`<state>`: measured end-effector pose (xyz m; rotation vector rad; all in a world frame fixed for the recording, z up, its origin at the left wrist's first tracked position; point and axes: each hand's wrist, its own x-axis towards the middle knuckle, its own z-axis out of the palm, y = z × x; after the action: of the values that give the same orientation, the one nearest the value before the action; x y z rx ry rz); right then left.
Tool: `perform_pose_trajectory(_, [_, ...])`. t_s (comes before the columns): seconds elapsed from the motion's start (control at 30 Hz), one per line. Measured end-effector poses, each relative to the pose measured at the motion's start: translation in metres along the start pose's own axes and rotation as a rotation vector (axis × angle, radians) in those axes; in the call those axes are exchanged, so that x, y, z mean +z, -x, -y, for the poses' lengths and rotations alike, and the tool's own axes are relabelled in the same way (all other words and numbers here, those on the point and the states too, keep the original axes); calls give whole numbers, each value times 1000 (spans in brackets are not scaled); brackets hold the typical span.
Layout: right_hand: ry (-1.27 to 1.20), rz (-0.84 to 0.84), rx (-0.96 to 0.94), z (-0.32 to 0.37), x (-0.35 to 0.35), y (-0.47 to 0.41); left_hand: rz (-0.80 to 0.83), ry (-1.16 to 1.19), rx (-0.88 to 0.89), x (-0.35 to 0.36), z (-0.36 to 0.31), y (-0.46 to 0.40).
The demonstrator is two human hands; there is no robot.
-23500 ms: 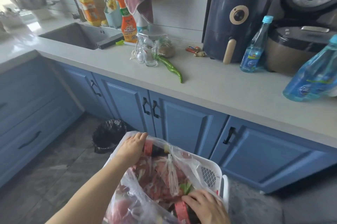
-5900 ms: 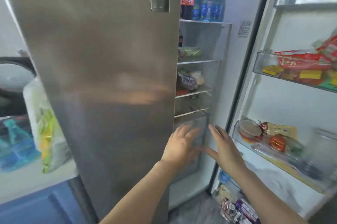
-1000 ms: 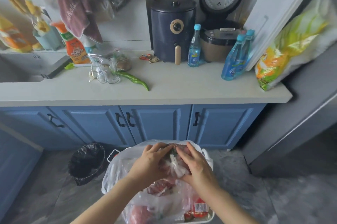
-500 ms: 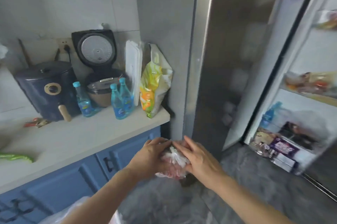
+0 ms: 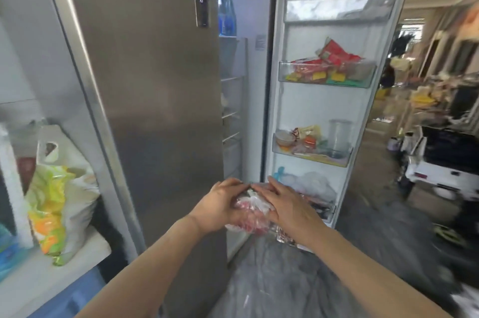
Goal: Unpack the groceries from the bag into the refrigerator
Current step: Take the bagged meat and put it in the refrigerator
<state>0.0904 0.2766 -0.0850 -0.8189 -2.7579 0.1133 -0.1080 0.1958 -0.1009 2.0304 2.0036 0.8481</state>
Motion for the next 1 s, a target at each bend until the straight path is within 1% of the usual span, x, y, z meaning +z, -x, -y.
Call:
perform_pose_trajectory(0.1, [-9, -29, 45, -37, -1, -25, 16, -25, 33, 8, 4, -51])
perform_pose_trajectory(0.33, [-56, -64, 87, -114, 9, -103, 12, -35, 87, 25, 39, -164])
perform_pose_trajectory(0.5, [-57, -146, 85, -180, 5, -163, 10, -28, 149, 23, 43, -254])
perform_pose_trajectory(0.73, [-59, -155, 183, -276, -36, -224, -15, -27, 230, 31, 24, -384])
perform_pose_trajectory(0.83, [-3, -173, 174, -317, -61, -249, -51, -30, 279, 30, 8, -435])
perform_pose_trajectory(0.9, [37, -198, 161, -340, -87, -268, -80, -35, 311, 20, -6, -469])
perform_pose_trajectory(1.0, [65, -255, 124, -364, -136, -305, -142, -16, 385, -15, -26, -516])
